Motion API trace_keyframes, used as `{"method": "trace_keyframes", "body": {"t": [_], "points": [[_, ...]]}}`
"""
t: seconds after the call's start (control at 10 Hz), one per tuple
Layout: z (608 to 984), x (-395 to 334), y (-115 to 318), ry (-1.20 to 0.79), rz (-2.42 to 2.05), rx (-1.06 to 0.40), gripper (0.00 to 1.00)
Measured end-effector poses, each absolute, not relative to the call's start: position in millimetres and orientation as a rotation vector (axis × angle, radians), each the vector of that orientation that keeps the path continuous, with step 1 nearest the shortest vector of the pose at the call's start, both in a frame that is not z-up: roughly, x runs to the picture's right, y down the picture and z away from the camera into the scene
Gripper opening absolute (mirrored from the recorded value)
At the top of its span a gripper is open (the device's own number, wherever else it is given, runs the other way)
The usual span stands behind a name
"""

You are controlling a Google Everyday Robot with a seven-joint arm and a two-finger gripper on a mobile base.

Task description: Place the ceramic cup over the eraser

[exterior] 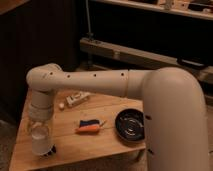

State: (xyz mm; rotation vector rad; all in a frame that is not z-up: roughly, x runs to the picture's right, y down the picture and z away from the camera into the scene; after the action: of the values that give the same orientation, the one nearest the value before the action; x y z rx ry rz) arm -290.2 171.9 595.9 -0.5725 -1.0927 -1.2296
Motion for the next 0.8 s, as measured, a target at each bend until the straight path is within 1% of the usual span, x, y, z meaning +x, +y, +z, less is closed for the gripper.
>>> {"method": "trace_keyframes", "body": {"t": [0.6, 0.7, 0.8], "points": [[609, -294, 179, -1.085, -1.215, -0.571, 0.29], [611, -295, 179, -1.080, -1.216, -0.572, 0.29], [613, -296, 180, -1.076, -1.216, -0.574, 0.32]]}}
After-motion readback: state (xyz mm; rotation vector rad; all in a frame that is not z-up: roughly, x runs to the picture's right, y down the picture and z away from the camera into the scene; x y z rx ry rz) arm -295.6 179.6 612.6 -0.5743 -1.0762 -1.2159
